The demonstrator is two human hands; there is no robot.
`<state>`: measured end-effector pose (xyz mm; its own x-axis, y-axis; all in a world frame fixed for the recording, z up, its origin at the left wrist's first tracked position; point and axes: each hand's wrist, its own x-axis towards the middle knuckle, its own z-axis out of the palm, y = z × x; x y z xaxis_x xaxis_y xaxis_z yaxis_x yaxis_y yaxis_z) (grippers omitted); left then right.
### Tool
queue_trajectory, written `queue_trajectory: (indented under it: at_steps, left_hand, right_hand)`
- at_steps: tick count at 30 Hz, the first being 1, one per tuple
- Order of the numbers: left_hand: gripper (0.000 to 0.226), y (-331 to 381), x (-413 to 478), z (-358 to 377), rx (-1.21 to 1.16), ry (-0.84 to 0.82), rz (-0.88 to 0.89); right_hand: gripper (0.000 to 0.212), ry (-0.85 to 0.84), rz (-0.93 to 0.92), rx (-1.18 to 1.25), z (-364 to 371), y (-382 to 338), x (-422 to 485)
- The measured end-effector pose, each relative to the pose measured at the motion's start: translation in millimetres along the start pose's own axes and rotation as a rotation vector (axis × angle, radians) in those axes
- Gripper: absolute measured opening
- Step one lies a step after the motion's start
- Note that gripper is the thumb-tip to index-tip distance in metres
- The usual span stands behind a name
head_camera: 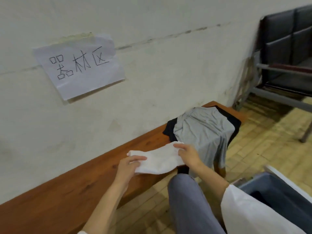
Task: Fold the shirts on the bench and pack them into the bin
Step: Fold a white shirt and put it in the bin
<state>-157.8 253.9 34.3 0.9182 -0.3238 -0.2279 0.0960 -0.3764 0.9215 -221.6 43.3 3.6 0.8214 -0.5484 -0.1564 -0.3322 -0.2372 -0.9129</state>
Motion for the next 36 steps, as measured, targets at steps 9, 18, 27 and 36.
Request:
queue_trajectory:
  at_steps: [9, 18, 27, 36]
  left_hand:
    - [0.027, 69.4, -4.5, 192.0, 0.026, -0.475, 0.076]
    - [0.033, 29.1, -48.2, 378.1, 0.235, -0.780, -0.294]
    - [0.034, -34.7, -33.6, 464.8, 0.518, -0.833, -0.385]
    - [0.053, -61.7, 13.7, 556.4, 0.576, -0.885, 0.188]
  right_hand:
    - [0.035, 0.593, 0.274, 0.394, -176.3, 119.3, -67.3]
    - [0.040, 0.814, 0.632, 0.520, -231.8, 261.0, -158.1]
    - [0.040, 0.832, 0.891, 0.526, -229.3, 352.9, -160.6]
    - [0.051, 1.078, 0.648, 0.249, -251.3, 368.5, -115.7]
